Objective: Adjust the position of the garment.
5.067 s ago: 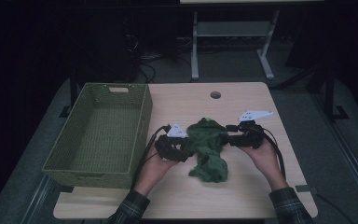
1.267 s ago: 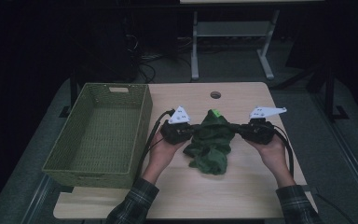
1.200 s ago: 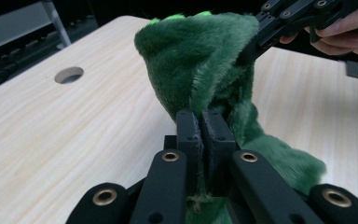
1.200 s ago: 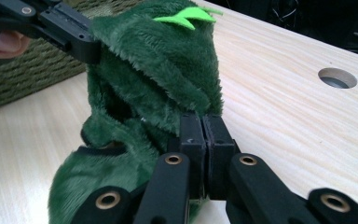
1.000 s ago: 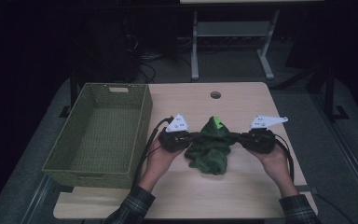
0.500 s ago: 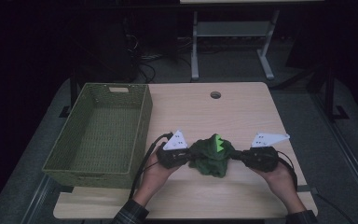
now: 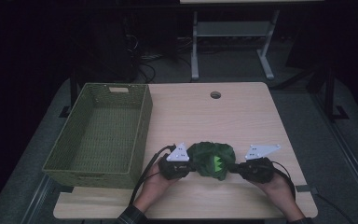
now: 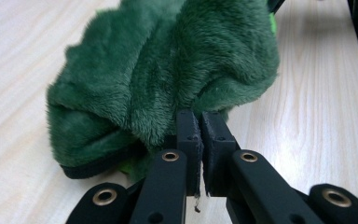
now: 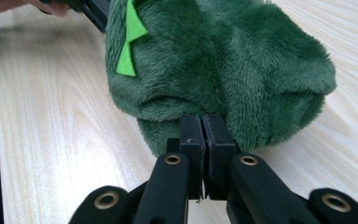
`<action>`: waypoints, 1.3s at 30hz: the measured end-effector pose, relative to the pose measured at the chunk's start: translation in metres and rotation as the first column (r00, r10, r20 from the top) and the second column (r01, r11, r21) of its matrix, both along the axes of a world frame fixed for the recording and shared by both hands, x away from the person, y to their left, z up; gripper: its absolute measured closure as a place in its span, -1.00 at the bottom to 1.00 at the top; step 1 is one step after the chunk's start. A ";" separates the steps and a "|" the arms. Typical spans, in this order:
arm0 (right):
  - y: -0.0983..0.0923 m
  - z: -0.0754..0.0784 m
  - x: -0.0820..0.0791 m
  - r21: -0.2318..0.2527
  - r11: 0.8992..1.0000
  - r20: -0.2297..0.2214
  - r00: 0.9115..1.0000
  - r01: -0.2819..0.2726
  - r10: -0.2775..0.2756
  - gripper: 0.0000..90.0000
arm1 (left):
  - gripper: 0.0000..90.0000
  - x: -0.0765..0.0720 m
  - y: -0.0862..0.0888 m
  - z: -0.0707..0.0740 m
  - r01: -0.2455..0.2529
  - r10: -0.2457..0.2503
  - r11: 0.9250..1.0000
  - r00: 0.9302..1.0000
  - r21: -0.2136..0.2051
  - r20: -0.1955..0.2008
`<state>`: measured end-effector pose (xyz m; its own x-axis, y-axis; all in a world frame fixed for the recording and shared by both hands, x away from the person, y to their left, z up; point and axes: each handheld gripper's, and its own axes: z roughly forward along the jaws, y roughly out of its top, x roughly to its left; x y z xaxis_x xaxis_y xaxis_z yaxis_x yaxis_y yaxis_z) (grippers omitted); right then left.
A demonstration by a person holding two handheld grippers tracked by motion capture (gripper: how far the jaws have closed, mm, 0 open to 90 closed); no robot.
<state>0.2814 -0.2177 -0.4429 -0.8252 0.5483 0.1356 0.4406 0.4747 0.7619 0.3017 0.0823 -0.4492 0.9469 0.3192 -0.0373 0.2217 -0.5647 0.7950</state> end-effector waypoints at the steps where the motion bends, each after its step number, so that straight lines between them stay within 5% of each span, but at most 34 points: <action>1: 0.001 -0.001 -0.001 0.004 1.000 -0.015 1.000 0.003 -0.003 0.95 | 0.92 0.000 0.000 -0.002 0.003 -0.003 1.000 1.000 0.006 -0.006; 8: 0.004 -0.016 0.003 -0.032 0.999 -0.064 0.998 -0.012 0.010 0.95 | 0.93 0.002 -0.003 -0.013 0.013 -0.012 0.998 1.000 0.059 -0.013; 16: 0.011 -0.026 0.007 -0.078 0.997 -0.075 0.997 -0.016 0.010 0.94 | 0.89 0.002 -0.008 -0.020 0.017 -0.015 0.996 1.000 0.086 -0.018; 18: 0.011 -0.024 0.005 -0.077 0.997 -0.069 0.998 -0.009 0.004 0.88 | 0.78 0.000 -0.009 -0.020 0.013 -0.011 0.993 1.000 0.120 -0.015; 22: 0.002 -0.015 -0.002 -0.039 0.999 -0.045 0.999 0.018 -0.020 0.48 | 0.60 -0.003 -0.003 -0.016 -0.003 0.005 0.997 0.999 0.082 -0.033; 29: -0.021 0.004 -0.020 0.047 0.998 0.014 0.999 0.049 -0.050 0.33 | 0.58 -0.012 0.007 0.005 -0.017 0.017 0.999 1.000 0.029 -0.019; 34: -0.034 0.019 -0.020 0.099 0.993 0.055 0.996 0.070 -0.076 0.65 | 0.70 -0.012 0.013 0.029 -0.032 0.032 0.999 0.999 -0.027 0.004; 39: -0.027 0.025 -0.002 0.083 0.994 0.055 0.996 0.071 -0.076 0.96 | 0.89 -0.001 0.006 0.051 -0.027 0.029 0.997 0.999 -0.076 0.028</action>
<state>0.2790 -0.2444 -0.4183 -0.7908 0.5971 0.1348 0.4259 0.3786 0.8217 0.3006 0.0886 -0.3983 0.9386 0.3433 -0.0352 0.2132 -0.4968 0.8413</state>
